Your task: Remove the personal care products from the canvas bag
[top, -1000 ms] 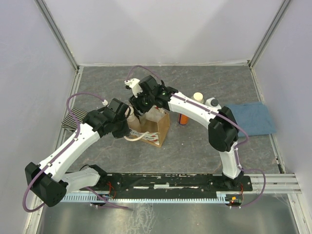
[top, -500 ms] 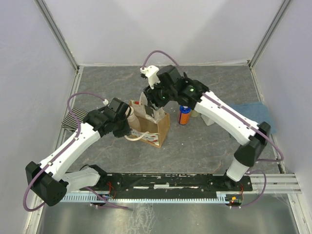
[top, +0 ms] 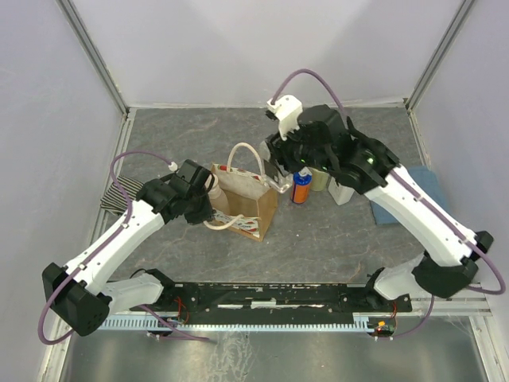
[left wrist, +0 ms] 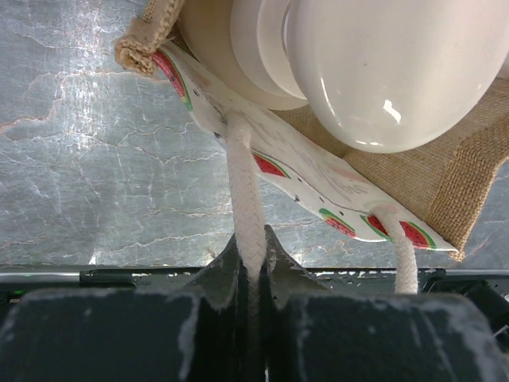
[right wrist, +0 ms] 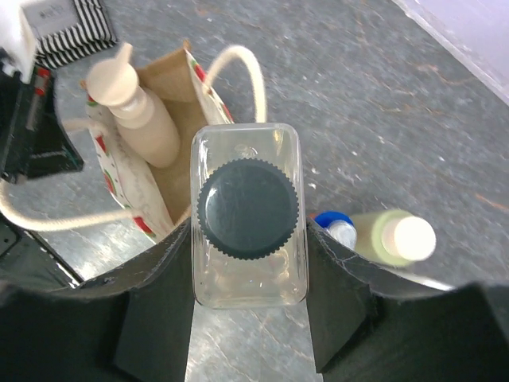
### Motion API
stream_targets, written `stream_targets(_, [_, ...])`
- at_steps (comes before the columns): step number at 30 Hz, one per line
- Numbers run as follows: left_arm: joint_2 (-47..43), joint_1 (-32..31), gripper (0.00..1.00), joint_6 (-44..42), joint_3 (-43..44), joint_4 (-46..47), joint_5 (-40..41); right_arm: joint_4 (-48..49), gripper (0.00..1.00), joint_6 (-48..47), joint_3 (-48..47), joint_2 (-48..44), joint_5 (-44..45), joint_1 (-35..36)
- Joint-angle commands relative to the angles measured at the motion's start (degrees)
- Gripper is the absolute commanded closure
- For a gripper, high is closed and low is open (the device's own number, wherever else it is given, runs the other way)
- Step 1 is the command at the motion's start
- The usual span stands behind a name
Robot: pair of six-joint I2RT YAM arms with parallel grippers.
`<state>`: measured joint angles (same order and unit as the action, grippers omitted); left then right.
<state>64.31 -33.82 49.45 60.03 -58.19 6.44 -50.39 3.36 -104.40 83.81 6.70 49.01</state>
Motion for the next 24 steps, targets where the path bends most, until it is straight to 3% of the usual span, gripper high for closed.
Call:
stream_targets(1, [0.75,0.09,0.95,-0.06,2.00,2.43,-0.57,7.98,0.63,-0.72,4.84,-8.82,8.55,-0.05])
stream_targets(11, [1.83,0.07,0.96,-0.32,2.25,3.26,-1.70,18.30,0.63,3.21,27.44,-17.73,19.55,-1.74])
stream_targets(16, [1.62,0.07,0.96,-0.57,1.92,3.27,-1.59,26.61,0.68,6.50,37.48,-20.17,24.69,-4.92])
stream_targets(24, [0.85,0.12,0.96,-0.07,0.10,3.70,-1.69,35.47,0.68,12.39,46.99,-20.22,28.42,-11.62])
